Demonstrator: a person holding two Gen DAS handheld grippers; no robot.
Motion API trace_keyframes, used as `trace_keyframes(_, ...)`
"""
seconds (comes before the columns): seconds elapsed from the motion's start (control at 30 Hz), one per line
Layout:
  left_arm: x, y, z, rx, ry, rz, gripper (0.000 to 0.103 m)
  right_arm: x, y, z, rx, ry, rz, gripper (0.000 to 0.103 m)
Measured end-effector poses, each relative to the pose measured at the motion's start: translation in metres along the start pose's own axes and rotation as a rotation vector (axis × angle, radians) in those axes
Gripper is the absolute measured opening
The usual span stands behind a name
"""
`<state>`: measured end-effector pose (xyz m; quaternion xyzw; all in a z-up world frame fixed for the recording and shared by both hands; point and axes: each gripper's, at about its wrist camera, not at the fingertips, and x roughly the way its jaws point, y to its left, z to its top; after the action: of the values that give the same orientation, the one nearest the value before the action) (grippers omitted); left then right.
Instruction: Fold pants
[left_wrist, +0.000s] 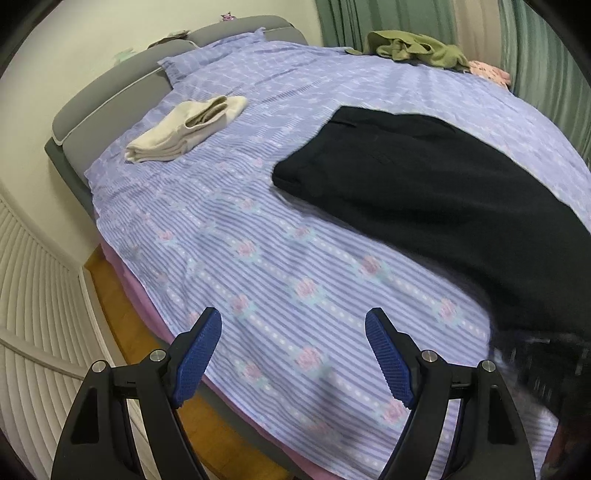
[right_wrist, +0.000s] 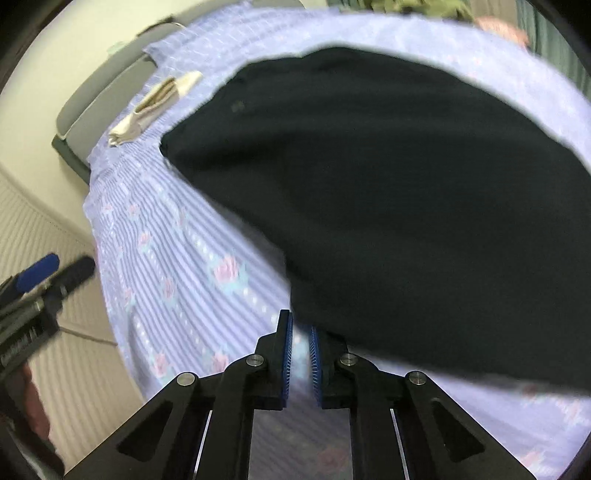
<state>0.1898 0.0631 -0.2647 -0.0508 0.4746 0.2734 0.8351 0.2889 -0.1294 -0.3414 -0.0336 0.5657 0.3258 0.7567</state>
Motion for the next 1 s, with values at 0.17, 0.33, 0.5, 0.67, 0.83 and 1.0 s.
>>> trace_keyframes(0.17,0.011,0.023,0.035,0.016,-0.024,-0.042,0.081,-0.029,0.023,-0.015,0.022,0.052,0.030,0.016)
trace_keyframes(0.33,0.043,0.040,0.102,0.060,-0.055,-0.217,0.081,-0.073,0.038,0.030,0.055,-0.138,-0.130,0.060)
trace_keyframes(0.5,0.108,0.042,0.189,0.139,-0.034,-0.488,0.080,-0.063,0.029,0.115,0.103,-0.245,-0.262,0.060)
trace_keyframes(0.67,0.182,0.022,0.252,0.226,0.043,-0.593,0.062,-0.029,0.017,0.177,0.219,-0.308,-0.324,0.060)
trace_keyframes(0.83,0.235,-0.009,0.285,0.235,0.129,-0.691,0.052,0.007,0.011,0.209,0.269,-0.275,-0.355,0.060)
trace_keyframes(1.0,0.264,-0.029,0.292,0.196,0.207,-0.750,0.048,0.024,0.009,0.212,0.287,-0.238,-0.360,0.060)
